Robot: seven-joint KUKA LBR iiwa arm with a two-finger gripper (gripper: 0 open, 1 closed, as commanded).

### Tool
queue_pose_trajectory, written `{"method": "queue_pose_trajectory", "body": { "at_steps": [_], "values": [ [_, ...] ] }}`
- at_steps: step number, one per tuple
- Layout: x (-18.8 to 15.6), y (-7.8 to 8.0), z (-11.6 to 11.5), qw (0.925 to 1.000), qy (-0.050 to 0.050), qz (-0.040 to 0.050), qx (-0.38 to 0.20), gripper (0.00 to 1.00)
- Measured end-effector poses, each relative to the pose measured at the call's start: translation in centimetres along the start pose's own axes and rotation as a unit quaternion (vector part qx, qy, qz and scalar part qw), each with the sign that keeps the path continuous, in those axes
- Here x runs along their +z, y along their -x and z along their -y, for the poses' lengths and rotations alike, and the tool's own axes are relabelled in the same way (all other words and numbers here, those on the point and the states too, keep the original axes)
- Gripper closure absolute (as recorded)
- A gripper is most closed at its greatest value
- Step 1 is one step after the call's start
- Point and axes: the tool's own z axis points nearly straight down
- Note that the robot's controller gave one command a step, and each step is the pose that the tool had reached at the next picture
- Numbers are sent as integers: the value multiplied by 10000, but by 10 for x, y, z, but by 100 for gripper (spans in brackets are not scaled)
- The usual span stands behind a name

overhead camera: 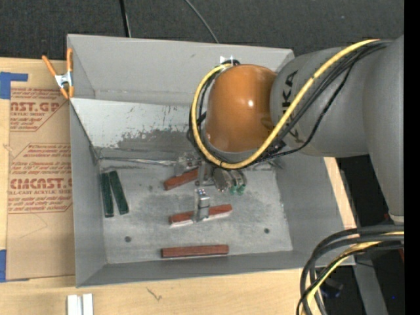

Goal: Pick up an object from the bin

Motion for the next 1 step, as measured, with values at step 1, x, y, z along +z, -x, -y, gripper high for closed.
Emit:
{"method": "queue_pose_trajectory", "body": {
  "at_steps": [1],
  "values": [
    [24,-19,23,9999,2,21,168,0]
  ]
}}
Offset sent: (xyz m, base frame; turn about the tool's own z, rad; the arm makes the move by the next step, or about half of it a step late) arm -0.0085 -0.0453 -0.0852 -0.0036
